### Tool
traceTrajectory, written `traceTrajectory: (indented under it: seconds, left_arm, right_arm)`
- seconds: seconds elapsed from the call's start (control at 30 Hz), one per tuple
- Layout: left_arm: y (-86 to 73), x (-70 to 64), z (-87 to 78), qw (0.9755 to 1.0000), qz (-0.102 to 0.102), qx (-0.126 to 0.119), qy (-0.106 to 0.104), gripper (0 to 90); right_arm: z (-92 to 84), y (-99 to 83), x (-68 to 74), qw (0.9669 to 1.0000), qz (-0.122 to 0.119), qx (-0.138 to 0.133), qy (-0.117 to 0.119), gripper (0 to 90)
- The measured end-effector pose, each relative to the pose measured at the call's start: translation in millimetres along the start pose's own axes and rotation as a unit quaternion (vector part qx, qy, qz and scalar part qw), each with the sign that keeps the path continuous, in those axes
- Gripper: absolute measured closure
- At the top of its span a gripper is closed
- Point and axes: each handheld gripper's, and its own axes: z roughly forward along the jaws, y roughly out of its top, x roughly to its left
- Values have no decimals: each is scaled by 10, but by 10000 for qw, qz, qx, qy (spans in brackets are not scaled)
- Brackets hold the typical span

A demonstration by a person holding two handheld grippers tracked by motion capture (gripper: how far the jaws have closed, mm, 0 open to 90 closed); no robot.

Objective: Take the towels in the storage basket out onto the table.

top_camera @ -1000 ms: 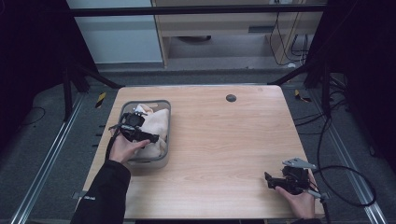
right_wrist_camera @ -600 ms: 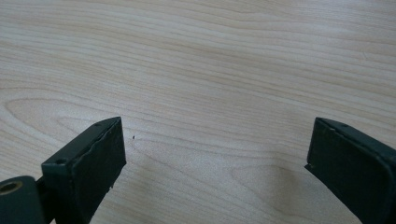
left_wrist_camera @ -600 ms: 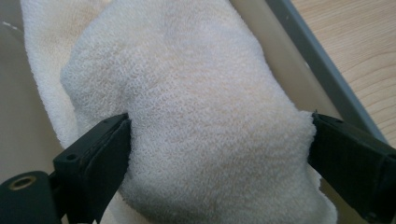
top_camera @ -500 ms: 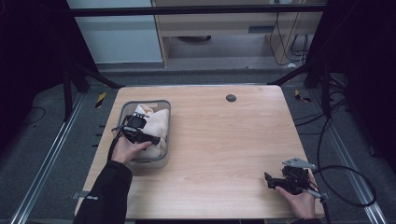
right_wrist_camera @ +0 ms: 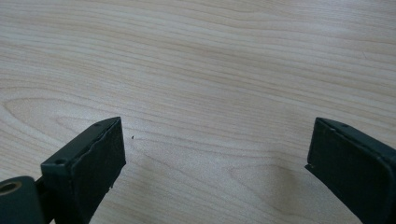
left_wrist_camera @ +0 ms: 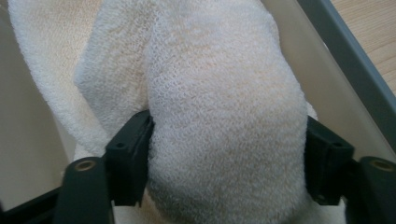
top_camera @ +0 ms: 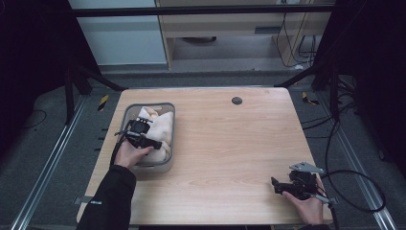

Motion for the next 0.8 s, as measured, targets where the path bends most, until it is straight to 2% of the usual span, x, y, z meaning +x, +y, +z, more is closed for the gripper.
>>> traceTrajectory:
  seconds: [0.07,0.3,0.6,0.73,0.77,0.8]
  left_arm:
    - [-5,-5,1,10000,5,17,2,379]
    - [-4,6,-23,10000,-44,49,8,492]
    - [0,35,-146,9999,-100,-70,43,534]
    - [9,68,-289,9997,-118,-193,16,538]
    - [14,83,-387,9994,-140,-316,11,540]
    - [14,83,-387,9994,-140,-316,11,541]
  right_arm:
    - [-1,0,-1,10000,-5,3,-11,42]
    - [-1,0,-5,10000,-17,10,-18,42]
    - [-1,1,-7,10000,-3,1,-14,42]
    - [-1,1,-5,10000,-4,8,-18,42]
    - [-1,1,-5,10000,-1,8,-19,42]
    - [-1,2,-7,10000,-10,5,-20,42]
